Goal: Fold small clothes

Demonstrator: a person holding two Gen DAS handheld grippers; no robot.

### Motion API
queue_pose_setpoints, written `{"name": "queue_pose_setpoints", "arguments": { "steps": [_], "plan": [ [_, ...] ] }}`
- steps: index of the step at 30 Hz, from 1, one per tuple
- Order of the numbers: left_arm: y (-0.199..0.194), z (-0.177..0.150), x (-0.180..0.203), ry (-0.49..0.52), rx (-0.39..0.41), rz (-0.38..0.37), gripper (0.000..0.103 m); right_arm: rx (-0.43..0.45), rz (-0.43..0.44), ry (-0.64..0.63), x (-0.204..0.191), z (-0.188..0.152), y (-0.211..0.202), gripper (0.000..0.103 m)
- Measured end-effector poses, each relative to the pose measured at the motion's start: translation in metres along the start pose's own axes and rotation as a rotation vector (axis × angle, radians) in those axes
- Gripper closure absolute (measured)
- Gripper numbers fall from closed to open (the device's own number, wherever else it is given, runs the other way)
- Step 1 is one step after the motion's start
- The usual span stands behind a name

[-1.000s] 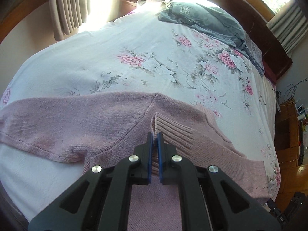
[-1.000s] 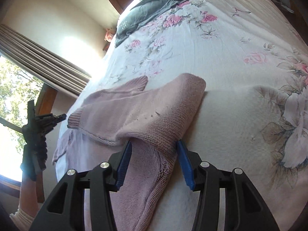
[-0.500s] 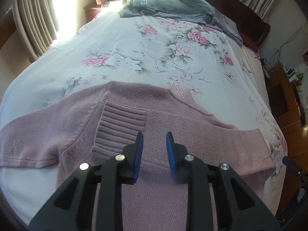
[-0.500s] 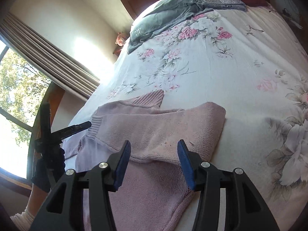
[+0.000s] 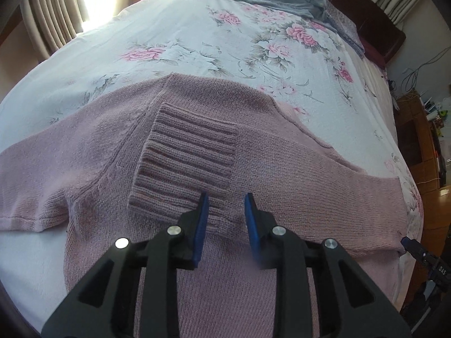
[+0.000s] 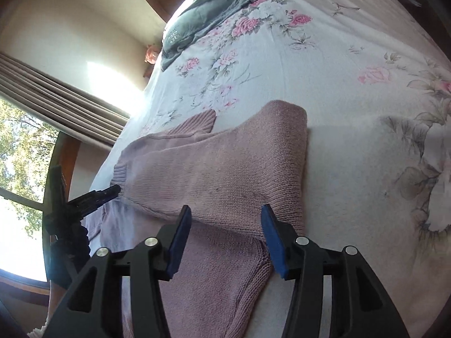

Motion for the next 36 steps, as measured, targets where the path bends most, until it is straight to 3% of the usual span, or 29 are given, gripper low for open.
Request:
{"name": "queue_pose_setpoints", "arguments": {
  "steps": [2,6,11,17,23,28,34,36],
  "plan": [
    [-0.023,-0.009,-0.020,-0.017,0.043,0.002,0.051,0.021,0.032,-0.016,-0.019,-0.003,-0.011,0.048],
    [-0.054,-0.036,-0.090,-0.104,0.072,0.043,0.048,0.027,0.051,-0.067,-0.054,-0.015,-0.017,0.045],
    [-0.075,-0.078,-0.203,-0.277,0.072,0.121,0.048,-0.015,0.019,-0.155,-0.095,-0.039,0.004,0.039],
    [-0.094,-0.108,-0.329,-0.537,0.132,0.133,0.048,-0.099,-0.002,-0.251,-0.136,-0.074,0.048,0.039],
    [-0.104,-0.110,-0.416,-0.747,0.255,0.008,0.051,-0.164,-0.052,-0.267,-0.149,-0.098,0.088,0.039],
    [-0.111,-0.098,-0.456,-0.846,0.353,-0.092,0.052,-0.183,-0.088,-0.246,-0.146,-0.106,0.106,0.039],
    [-0.116,-0.089,-0.500,-0.934,0.446,-0.113,0.054,-0.179,-0.097,-0.229,-0.146,-0.100,0.115,0.039],
    [-0.117,-0.087,-0.511,-0.958,0.458,-0.109,0.059,-0.180,-0.104,-0.230,-0.146,-0.098,0.117,0.039]
  ]
}}
Point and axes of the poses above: each gripper's, at about its wrist camera, not at the fingertips, and y roughly the way its jaws point, x to its right, z to its top, the point moved 8 cm from there along y, roughly the way its jaws point, and after that the axes turned 6 degrees about -x, right-handed, at the moved point
